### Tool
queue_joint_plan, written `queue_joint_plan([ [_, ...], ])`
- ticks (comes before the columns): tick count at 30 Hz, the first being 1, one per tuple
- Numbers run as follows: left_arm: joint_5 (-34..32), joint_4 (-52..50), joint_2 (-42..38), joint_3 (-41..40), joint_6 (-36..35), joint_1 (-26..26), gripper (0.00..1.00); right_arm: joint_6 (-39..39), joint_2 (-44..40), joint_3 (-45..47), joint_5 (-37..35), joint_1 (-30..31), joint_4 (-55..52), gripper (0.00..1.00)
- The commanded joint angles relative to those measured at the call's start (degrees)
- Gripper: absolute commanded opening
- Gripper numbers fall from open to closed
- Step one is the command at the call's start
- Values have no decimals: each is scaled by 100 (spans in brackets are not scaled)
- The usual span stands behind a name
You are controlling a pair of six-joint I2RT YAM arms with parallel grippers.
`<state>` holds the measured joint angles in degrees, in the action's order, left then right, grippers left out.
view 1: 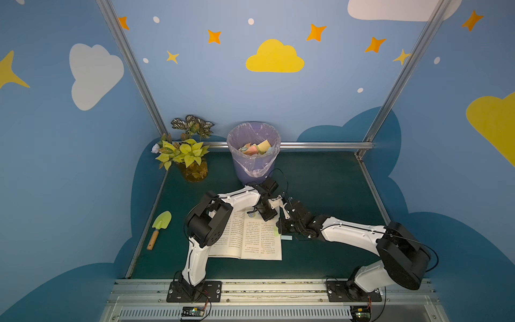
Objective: Peel off the used sticky note
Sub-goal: Tear off the note from the book.
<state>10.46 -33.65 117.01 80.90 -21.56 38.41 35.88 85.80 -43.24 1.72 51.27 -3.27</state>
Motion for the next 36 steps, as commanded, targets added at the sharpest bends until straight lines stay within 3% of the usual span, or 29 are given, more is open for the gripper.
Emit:
queue_joint_plan([
  [1, -18, -364, 185, 79, 27, 24, 12, -141, -70, -96, -241, 179, -305, 0],
  [23, -87, -414, -5, -39, -192, 21, 9, -15, -1028, 448, -604, 952, -386, 0],
  [30, 423, -556, -1122, -329, -249, -200, 11, -2, -1751, 342, -857, 991, -991, 0],
  [36, 1473, -648, -2414, -1001, -87, -1122, 16, 370, -2301, 72, -1305, 991, -1574, 0],
])
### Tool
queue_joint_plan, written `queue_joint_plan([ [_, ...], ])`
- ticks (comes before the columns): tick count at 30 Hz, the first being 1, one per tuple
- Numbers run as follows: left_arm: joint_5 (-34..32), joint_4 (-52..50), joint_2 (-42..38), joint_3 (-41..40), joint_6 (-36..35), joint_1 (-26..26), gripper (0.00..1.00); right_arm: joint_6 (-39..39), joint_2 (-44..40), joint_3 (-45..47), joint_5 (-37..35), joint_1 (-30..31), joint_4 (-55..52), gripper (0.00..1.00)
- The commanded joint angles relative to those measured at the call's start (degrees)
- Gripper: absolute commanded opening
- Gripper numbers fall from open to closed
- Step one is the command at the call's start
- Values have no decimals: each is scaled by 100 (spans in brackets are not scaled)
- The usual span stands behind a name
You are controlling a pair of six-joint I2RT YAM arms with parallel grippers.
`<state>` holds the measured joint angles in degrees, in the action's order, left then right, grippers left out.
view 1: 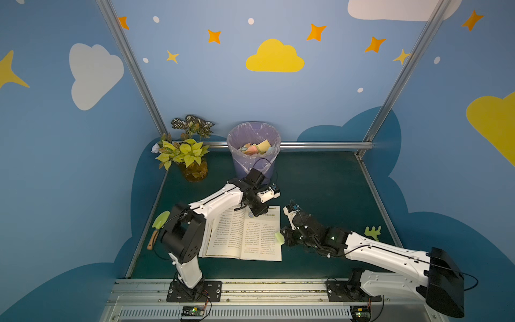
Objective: Peel off the used sticky note
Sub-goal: Place the note in the trash bin.
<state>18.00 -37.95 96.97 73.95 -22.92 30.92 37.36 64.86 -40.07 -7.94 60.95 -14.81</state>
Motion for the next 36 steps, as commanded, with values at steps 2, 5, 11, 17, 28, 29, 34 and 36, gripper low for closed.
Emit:
queue_joint_plan([
  [2, 1165, -140, -812, -742, 103, -803, 17, 218, -370, -394, -441, 6, -575, 0],
  [5, 1632, 145, -1402, -1471, 143, -1519, 24, 61, -509, -756, -555, -12, -916, 0],
  [11, 2362, 597, -1895, -2345, 321, -2586, 42, -319, -570, -1406, -723, -58, -1181, 0],
  [17, 2528, 1147, -1901, -2765, 411, -2762, 55, -544, -261, -2419, -616, -409, -1585, 0],
  [28, 2818, 1481, -1615, -2999, 211, -2780, 74, -1006, 1347, -4876, -123, -1327, -1723, 0],
  [29, 2814, 1496, -1605, -3016, 202, -2778, 75, -1052, 1539, -5133, -88, -1400, -1718, 0],
  [34, 2850, 1484, -1515, -3025, 116, -2782, 86, -1214, 2528, -6339, 69, -1698, -1706, 0],
  [36, 2834, 1499, -1523, -3032, 108, -2775, 89, -1210, 2952, -6872, 230, -1891, -1667, 0],
])
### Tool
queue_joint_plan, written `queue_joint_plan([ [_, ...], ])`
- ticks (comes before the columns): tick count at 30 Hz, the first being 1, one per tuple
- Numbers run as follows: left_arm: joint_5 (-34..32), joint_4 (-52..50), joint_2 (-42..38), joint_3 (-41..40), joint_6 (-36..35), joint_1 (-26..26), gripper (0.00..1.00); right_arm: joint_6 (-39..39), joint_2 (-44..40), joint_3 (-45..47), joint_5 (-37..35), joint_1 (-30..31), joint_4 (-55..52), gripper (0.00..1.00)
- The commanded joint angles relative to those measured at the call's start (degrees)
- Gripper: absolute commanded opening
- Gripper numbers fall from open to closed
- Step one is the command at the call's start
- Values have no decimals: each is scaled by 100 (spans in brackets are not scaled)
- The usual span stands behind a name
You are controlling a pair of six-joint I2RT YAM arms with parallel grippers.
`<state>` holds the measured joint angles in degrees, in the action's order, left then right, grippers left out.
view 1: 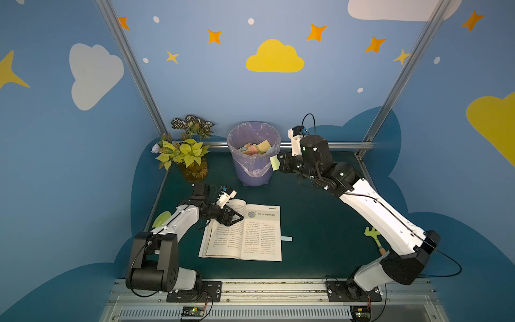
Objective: Peel off the used sticky note
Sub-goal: Place the note in the trash bin.
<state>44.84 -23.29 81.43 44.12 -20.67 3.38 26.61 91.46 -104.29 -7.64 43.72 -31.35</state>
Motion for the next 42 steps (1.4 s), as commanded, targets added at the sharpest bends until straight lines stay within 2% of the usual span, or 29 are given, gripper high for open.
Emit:
queue_joint_plan([
  [1, 142, 37, 13, -50, -120, -27, 93, -135, 483, -657, 231, -220, 38, 0],
  [3, 130, 51, -16, -78, -135, -29, 100, -136, 846, -1030, 277, -318, 158, 0],
  [14, 190, 62, -89, -127, -173, -22, 100, -477, 3170, -3622, 178, -379, 326, 0],
  [21, 187, 87, -130, -171, -222, -24, 100, -1080, 3977, -4193, -403, -135, 433, 1],
  [25, 159, 126, -124, -175, -201, -22, 100, -1537, 4062, -4194, -755, 8, 481, 22],
  [28, 189, 122, -151, -184, -215, -24, 100, -1632, 4060, -4191, -812, 34, 457, 42],
  [31, 179, 117, -161, -201, -219, -22, 100, -1706, 4018, -4189, -873, 55, 408, 57],
  [38, 168, 95, -93, -168, -220, -29, 100, -2208, 3792, -4191, -1292, 281, 96, 82],
  [42, 181, 95, -95, -167, -225, -23, 100, -2420, 3637, -4181, -1622, 397, -437, 89],
])
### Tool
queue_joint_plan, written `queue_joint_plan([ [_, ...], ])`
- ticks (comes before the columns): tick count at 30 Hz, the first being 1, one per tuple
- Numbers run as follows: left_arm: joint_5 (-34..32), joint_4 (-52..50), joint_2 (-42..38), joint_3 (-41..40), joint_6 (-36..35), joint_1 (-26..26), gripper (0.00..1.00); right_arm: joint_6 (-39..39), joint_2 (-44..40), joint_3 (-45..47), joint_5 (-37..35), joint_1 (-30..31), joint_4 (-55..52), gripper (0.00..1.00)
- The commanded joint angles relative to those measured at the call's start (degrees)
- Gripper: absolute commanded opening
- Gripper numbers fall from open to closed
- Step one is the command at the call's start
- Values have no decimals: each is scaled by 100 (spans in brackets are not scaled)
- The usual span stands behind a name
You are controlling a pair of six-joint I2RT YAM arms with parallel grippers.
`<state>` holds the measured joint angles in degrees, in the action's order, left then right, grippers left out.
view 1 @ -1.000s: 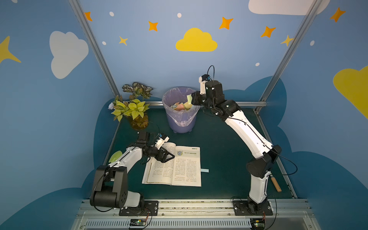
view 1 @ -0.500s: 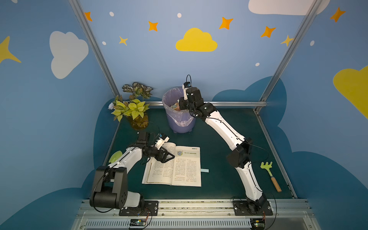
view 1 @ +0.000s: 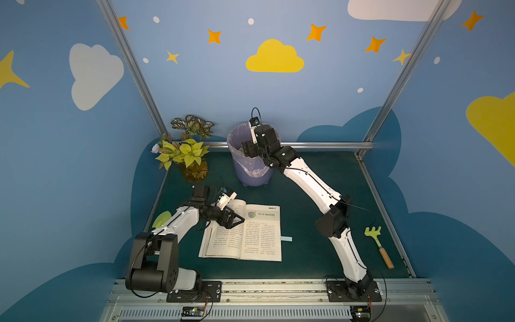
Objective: Peel off the used sticky note
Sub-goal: Place the note in the trash bin.
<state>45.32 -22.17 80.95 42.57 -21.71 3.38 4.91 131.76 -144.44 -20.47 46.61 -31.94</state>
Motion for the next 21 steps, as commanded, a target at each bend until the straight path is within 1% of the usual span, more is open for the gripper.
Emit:
queue_joint_plan([
  [1, 135, -22, -44, -4, -122, -24, 100, -217, -447, -117, -330, 126, -539, 90],
  [6, 118, -17, -26, -4, -117, -22, 100, 103, -773, 397, 155, 155, -672, 91],
  [10, 109, -21, -3, 6, -105, -25, 100, 424, -938, 564, 487, 147, -738, 91],
  [15, 126, -49, 35, 23, -113, -28, 100, 740, -907, 556, 470, 77, -966, 92],
  [18, 115, -59, 27, 32, -122, -23, 100, 935, -849, 555, 607, -42, -1121, 93],
  [21, 125, -60, 33, 24, -127, -25, 100, 956, -865, 557, 593, -98, -1230, 94],
])
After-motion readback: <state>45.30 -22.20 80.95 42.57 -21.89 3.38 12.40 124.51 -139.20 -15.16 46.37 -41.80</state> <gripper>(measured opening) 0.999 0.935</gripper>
